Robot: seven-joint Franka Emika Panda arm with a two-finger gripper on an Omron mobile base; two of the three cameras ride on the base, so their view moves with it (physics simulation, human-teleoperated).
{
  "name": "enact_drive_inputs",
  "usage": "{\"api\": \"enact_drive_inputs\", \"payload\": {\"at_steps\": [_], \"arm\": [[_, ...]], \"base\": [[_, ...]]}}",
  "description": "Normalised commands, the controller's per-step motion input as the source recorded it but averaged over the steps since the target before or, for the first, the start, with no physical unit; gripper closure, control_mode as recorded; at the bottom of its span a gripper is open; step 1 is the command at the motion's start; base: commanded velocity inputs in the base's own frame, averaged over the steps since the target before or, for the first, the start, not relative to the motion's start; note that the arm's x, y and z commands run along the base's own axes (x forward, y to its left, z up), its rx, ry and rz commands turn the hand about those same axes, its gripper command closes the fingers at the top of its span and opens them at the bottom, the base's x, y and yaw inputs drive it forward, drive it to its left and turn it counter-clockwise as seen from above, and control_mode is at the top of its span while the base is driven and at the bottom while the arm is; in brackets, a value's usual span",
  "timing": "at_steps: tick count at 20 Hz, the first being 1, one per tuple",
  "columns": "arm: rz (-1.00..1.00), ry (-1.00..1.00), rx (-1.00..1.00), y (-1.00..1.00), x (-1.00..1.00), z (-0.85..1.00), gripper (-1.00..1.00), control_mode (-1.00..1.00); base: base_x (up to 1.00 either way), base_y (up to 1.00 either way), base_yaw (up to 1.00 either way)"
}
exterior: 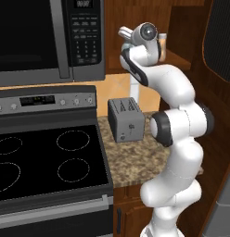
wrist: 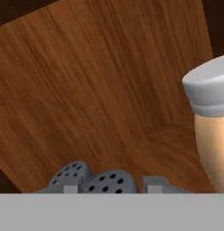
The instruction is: Put the shaker and condiment bottle from the counter next to their counterparts in the cabinet.
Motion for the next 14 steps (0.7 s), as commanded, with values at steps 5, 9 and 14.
{"api": "enact_drive_inputs", "payload": {"at_steps": [5,9,14], "arm": [[0.00,0.00,0.00,0.00,0.27,-0.23,-1.00,-1.00],[0.00,0.00,0.00,0.00,0.15,-0.16,-1.00,-1.00],[0.00,0.00,0.00,0.00,0.00,-0.10,-1.00,-1.00]], "base": [[0.00,0.00,0.00],[0.00,0.00,0.00],[0.00,0.00,0.00]]}}
